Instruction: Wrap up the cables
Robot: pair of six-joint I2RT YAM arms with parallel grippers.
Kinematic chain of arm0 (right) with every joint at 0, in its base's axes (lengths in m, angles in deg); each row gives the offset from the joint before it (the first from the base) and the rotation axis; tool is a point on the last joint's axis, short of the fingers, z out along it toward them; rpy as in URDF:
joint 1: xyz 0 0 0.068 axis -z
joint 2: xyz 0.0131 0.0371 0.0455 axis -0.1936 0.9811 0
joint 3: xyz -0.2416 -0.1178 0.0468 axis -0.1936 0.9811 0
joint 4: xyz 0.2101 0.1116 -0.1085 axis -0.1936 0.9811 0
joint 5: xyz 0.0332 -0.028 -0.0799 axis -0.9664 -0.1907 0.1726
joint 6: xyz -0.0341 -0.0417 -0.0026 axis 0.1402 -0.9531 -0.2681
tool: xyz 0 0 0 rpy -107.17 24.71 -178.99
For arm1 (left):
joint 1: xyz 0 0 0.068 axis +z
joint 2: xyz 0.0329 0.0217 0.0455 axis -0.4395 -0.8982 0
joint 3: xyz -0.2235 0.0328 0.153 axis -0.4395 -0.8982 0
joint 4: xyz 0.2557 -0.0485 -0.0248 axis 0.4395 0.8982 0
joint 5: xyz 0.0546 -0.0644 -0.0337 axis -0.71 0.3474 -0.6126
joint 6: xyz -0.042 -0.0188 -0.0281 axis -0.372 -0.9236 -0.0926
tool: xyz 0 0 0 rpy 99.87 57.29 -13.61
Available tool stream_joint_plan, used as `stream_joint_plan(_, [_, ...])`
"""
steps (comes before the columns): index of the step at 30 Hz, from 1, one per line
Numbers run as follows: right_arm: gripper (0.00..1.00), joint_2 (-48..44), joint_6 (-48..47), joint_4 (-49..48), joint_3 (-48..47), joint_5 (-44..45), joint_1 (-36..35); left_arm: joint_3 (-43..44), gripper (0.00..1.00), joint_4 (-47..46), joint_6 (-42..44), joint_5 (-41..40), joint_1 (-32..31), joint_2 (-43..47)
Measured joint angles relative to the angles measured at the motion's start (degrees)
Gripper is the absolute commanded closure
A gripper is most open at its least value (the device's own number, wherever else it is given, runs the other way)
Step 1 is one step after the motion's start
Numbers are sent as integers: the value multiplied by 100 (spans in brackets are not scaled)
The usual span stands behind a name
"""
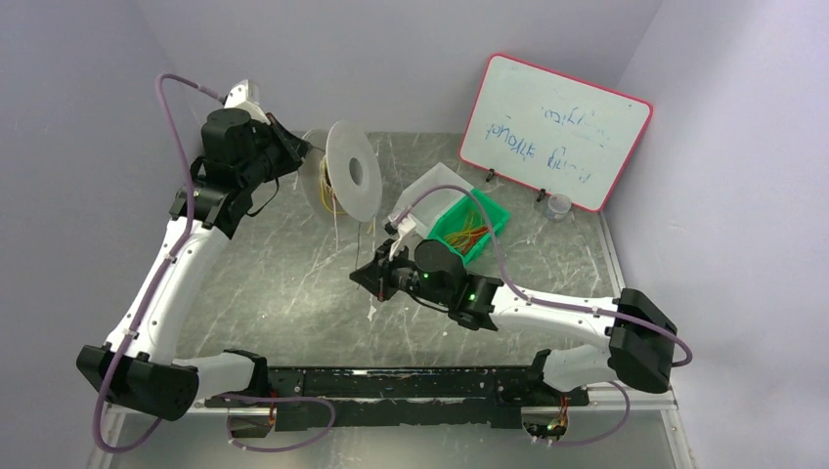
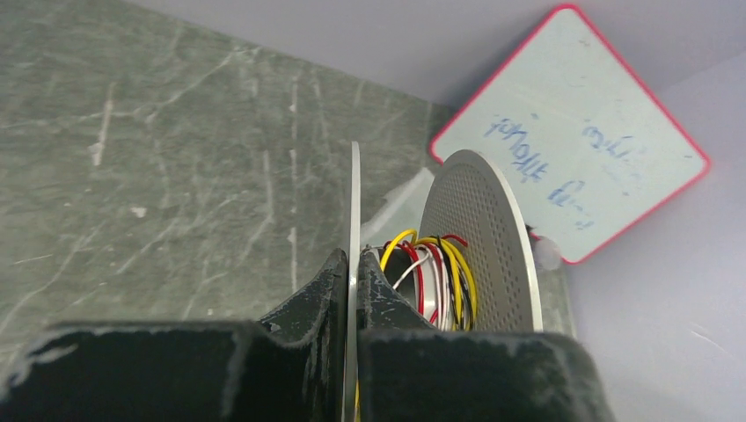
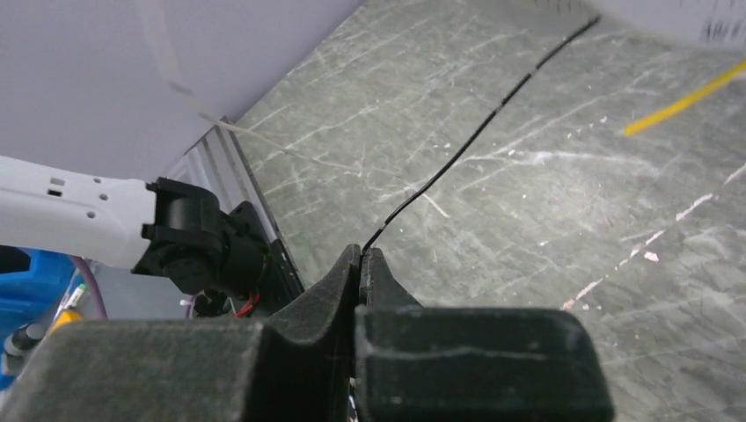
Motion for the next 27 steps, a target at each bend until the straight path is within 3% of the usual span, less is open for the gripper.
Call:
stream_joint_plan(15, [100,337,-739,1982,-2107,144,-560,-444,93,-35,603,-1143,-192,-26])
stream_joint_plan(27, [100,953,-1259,3095,-3309,391,-564,-1152,93,-337,1082,-2033,-1080,155])
